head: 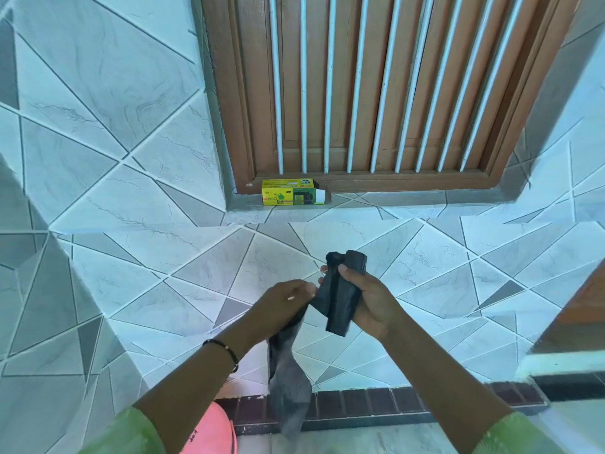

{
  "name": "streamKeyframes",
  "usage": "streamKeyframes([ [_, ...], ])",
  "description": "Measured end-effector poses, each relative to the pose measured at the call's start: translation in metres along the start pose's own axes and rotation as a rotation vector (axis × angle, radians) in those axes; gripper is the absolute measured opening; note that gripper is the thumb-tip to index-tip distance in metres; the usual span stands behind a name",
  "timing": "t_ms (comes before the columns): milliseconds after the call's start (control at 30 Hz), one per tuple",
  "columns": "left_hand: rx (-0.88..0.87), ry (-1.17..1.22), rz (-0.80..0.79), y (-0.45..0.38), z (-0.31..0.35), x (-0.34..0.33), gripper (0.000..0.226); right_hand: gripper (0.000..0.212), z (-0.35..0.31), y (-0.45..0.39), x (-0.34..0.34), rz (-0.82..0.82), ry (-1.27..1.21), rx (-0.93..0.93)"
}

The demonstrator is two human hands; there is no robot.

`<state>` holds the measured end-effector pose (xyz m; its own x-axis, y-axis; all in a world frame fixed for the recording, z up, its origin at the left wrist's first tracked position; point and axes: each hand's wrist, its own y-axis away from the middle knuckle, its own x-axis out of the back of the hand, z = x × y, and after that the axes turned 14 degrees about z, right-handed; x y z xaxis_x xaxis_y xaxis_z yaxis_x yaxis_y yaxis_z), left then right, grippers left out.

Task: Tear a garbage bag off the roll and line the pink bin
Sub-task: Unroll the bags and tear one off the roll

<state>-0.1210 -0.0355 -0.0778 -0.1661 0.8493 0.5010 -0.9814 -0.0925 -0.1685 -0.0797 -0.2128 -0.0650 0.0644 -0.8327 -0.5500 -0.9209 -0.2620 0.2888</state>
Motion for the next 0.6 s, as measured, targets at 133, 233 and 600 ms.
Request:
streamKeyframes([
  [133, 0.129, 0.139, -0.017, 0.006, 0.002, -0.011, 0.065, 0.019, 0.004, -0.003, -0.003, 0.077, -0.123, -0.008],
  [233, 0.164, 0.237, -0.021, 0.011, 0.001, -0.019, 0.047, 0.013, 0.008, -0.003, -0.003, 0.098, -0.204, 0.01],
  [600, 0.057, 0.052, 0.369, 0.006, -0.006, -0.012, 0.037, 0.014, 0.011, 0.002, 0.024, 0.231, 0.117, 0.004],
])
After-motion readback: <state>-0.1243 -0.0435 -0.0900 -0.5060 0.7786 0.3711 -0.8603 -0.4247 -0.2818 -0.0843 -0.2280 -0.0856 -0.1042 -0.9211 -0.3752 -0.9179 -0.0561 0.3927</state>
